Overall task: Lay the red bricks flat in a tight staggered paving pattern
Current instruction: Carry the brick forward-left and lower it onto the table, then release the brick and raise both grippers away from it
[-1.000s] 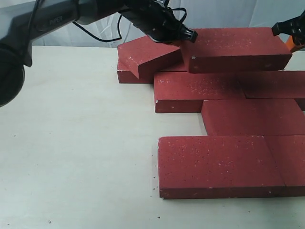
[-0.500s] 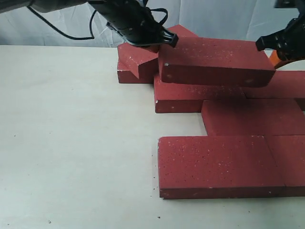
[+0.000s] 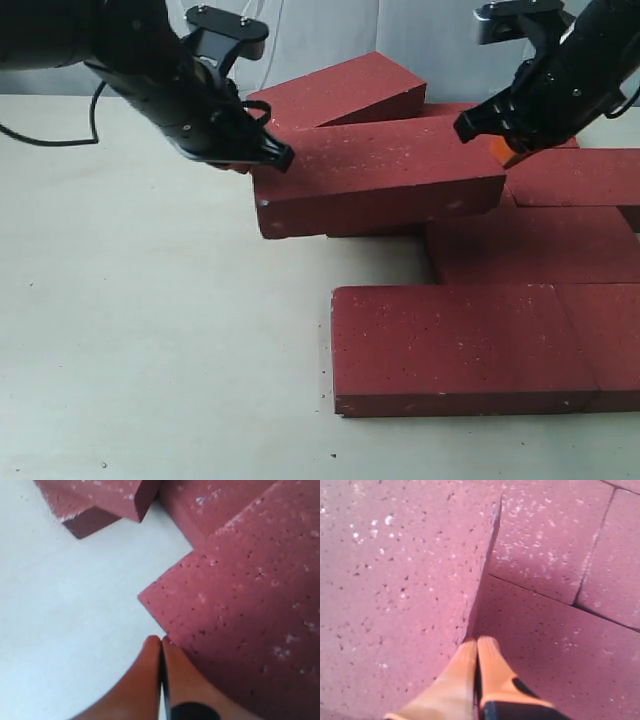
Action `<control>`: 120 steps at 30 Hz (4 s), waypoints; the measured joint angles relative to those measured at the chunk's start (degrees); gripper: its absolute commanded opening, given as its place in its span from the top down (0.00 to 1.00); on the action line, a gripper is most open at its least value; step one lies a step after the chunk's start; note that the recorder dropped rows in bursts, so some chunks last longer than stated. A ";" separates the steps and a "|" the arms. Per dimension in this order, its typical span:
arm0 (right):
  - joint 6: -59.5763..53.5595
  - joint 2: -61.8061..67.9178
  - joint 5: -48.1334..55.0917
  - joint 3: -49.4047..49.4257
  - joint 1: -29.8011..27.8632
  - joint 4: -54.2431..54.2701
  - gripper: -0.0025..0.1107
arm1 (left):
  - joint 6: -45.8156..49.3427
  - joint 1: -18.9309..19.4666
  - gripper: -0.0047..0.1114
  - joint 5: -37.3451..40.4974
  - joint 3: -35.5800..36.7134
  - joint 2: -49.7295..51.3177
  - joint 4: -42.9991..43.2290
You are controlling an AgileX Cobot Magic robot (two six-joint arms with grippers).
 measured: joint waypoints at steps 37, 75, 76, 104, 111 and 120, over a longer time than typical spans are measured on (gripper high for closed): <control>8.69 16.94 -16.35 0.51 22.68 7.49 0.98 | 0.09 19.78 0.79 -19.90 27.12 -9.08 4.60; 11.52 12.16 -12.87 1.74 23.55 -9.57 0.99 | 1.01 30.95 0.96 -13.28 10.66 6.59 1.00; 11.52 12.20 -12.87 1.86 23.55 -9.57 0.99 | 1.75 30.66 0.96 -12.77 8.81 7.44 1.00; 9.98 -11.24 -13.92 26.60 10.55 -15.81 0.99 | 15.94 14.62 0.96 -6.45 -9.25 23.14 -21.39; 9.77 -11.37 -14.41 26.60 5.80 -15.47 0.99 | 15.94 11.97 0.96 -6.04 -9.25 23.14 -22.57; 9.66 -11.37 -15.27 26.60 4.24 -15.47 0.99 | 15.94 10.62 0.96 -3.31 -9.25 23.14 -23.32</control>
